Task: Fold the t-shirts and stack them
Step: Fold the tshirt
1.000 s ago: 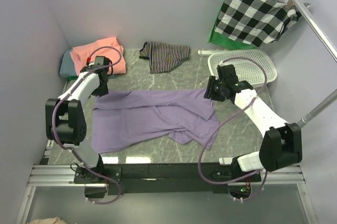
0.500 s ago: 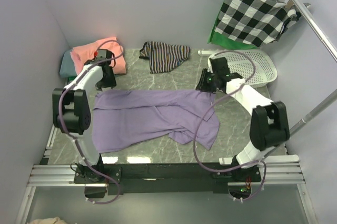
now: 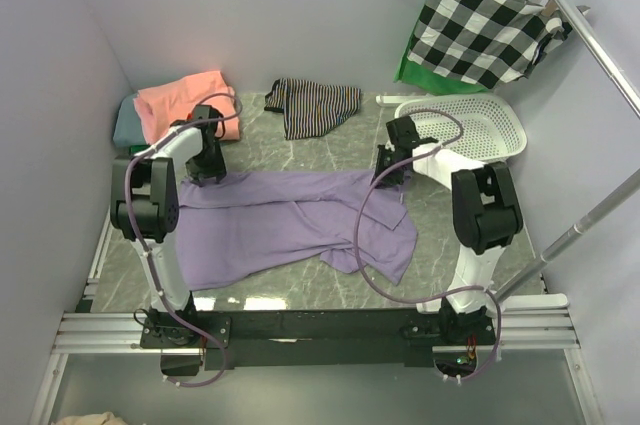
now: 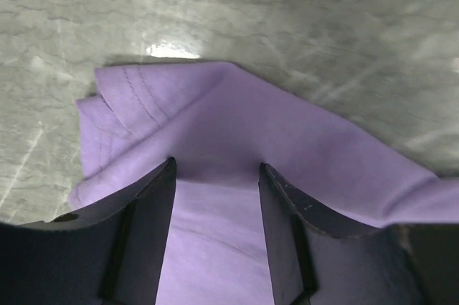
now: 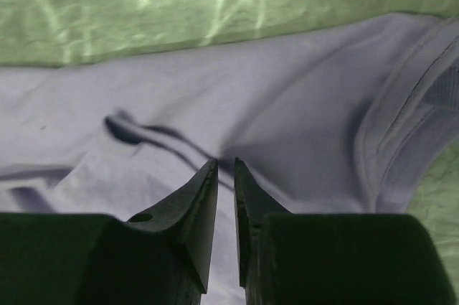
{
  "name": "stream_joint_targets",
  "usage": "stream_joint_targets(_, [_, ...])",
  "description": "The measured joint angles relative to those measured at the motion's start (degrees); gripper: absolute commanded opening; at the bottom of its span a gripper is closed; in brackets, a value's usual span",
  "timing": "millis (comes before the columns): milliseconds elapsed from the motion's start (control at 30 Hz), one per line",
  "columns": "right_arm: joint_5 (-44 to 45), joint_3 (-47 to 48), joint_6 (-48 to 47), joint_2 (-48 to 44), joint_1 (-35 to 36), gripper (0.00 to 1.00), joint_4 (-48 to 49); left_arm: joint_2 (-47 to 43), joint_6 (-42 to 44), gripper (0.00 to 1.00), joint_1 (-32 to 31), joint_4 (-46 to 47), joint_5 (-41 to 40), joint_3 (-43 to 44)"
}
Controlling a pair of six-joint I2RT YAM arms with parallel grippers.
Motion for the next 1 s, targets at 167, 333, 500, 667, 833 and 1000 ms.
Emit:
stream_joint_targets(167, [1.9, 4.7, 0.7, 5.2, -0.1, 0.2, -2.4, 3.3, -0.1, 0.57, 0.0, -1.7, -3.1, 2.6])
stream_joint_targets(333, [3.9, 10.3, 0.9, 8.6, -0.4, 0.2, -4.7, 6.4, 0.0, 0.57, 0.0, -4.0, -5.3, 7.2])
stream_joint_targets(500, [4.8, 19.3, 0.9, 14.3, -1.8, 0.21, -7.9, 10.1, 0.2, 0.57, 0.3, -5.8, -7.2, 12.8])
stream_joint_targets(667, [5.1, 30.3, 0.7, 20.9, -2.9, 0.24, -11.1, 13.1, 0.5, 0.58, 0.7, -6.5, -8.9, 17.5])
stream_joint_targets(833, [4.7, 39.1, -0.4, 26.0, -3.2, 0.31, -12.8, 15.5, 0.7, 0.58, 1.0, -6.6, -9.9, 21.5])
stream_joint_targets(1000, [3.2, 37.1, -3.3, 23.3, -3.3, 0.44, -9.8, 14.5, 0.7, 0.61, 1.1, -1.9, -8.5, 20.3])
